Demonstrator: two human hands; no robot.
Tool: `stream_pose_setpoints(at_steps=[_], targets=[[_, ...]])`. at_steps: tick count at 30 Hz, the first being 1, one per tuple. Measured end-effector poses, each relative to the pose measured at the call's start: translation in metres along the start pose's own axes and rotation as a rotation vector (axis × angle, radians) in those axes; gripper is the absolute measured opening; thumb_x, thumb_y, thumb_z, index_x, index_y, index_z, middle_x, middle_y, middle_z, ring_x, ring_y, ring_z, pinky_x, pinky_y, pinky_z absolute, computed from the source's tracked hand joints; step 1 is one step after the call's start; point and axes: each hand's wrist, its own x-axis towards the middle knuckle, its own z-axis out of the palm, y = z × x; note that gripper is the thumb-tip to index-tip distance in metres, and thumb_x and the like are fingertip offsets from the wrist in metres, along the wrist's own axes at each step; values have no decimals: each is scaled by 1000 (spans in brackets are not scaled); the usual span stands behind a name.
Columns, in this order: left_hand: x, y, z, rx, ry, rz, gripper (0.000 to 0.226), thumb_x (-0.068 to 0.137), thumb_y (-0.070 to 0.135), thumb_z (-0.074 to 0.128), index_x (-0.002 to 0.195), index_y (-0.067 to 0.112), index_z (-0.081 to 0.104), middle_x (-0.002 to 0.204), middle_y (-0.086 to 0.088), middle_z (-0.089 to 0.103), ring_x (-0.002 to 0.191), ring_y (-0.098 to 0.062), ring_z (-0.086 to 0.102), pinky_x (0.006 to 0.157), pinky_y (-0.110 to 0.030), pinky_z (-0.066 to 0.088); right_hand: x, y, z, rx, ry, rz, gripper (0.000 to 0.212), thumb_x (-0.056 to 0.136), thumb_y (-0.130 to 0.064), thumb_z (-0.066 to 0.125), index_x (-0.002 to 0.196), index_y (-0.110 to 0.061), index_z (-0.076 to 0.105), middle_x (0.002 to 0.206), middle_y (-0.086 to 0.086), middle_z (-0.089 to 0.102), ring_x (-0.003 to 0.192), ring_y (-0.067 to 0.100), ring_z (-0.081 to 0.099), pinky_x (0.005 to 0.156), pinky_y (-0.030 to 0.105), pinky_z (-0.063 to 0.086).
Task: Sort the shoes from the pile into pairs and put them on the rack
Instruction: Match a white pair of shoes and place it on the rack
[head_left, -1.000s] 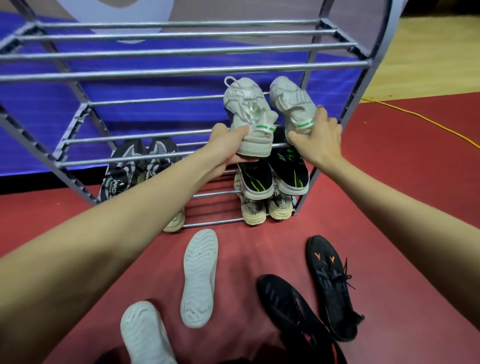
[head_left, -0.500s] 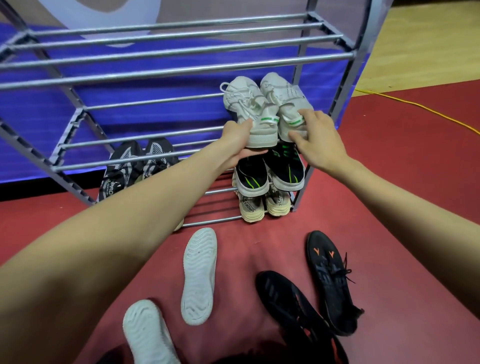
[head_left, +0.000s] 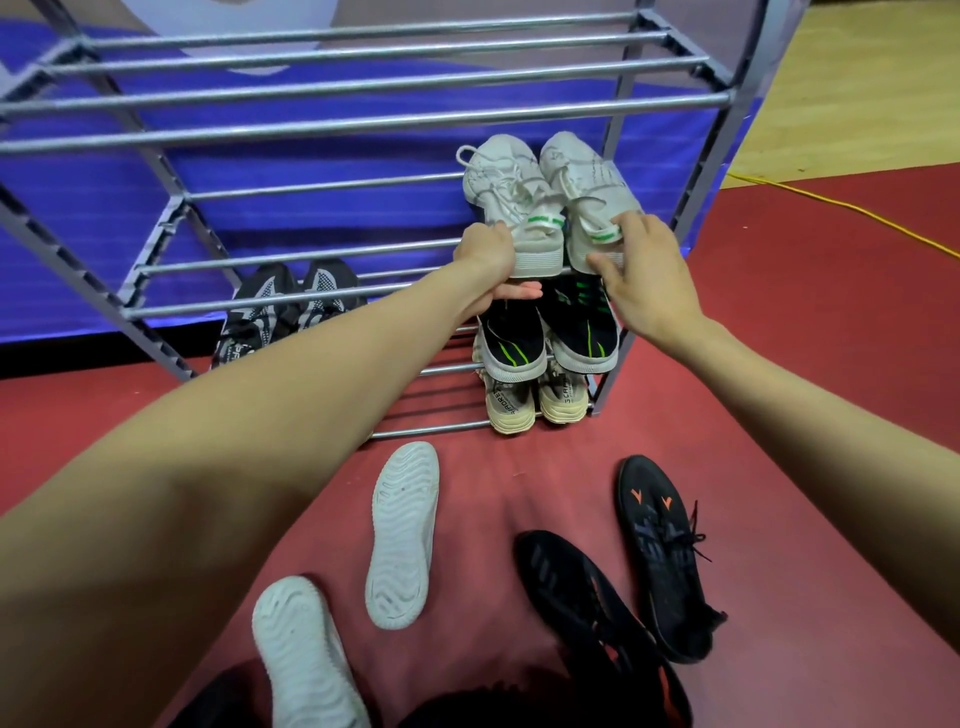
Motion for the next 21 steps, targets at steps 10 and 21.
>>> stream_pose_setpoints(at_steps=[10,21], targets=[[-13,-3,-14,240,-97,-13,61,100,43,25,148,6,20,154,-17,27,80,-36,71,54,-41,59,-10,-5,16,39,63,22,49,94,-17,47,138,0,35,140,23,39,135,37,31,110,41,29],[-95,-86,-68,967,68,659,34,95,22,41,124,7,50,124,-15,47,99,-36,60,85,-44,47,-118,-43,41,123,-14,139,63,80,-8,49,139,5,31,143,26,32,136,39,30,114,39,24]])
